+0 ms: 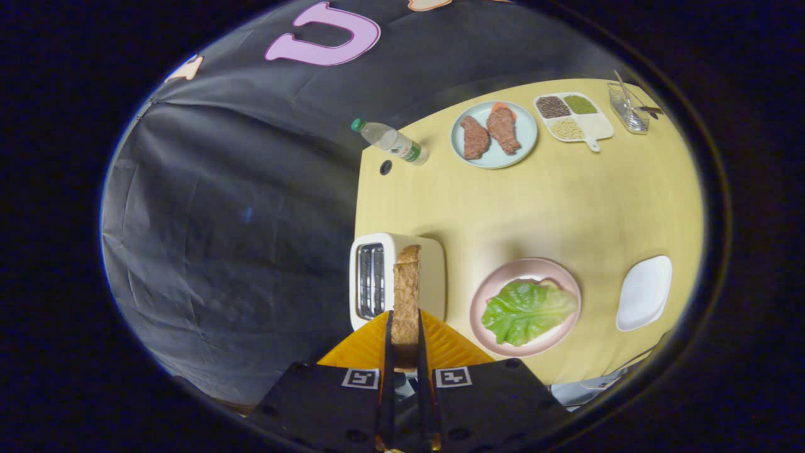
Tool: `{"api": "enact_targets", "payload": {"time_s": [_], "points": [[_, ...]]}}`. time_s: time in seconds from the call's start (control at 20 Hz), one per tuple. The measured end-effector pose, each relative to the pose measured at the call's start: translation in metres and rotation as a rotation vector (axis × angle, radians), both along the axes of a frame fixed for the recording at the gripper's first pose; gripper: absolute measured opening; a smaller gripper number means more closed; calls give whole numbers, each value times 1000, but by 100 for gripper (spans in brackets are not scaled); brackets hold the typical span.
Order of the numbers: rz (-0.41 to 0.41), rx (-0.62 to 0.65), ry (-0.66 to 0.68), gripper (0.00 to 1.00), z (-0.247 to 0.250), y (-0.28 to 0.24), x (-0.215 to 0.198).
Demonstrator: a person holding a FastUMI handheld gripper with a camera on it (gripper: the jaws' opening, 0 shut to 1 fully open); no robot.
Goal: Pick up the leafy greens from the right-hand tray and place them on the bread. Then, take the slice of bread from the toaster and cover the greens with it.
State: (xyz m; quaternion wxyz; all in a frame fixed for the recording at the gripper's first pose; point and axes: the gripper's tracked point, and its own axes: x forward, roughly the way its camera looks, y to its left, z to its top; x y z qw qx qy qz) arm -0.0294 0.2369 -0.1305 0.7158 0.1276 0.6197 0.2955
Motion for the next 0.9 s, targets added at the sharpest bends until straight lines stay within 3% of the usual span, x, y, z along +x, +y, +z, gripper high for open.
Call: {"api": "enact_targets", "payload": {"time_s": [0.35,0.5,0.7,0.9], "points": [[66,-87,39,19,-89,-70,-16],[111,-50,82,19,-121,-73,-24],[206,46,117,18,-125,-65,-36],[278,-44,90,18,-157,-78,-36]]}}
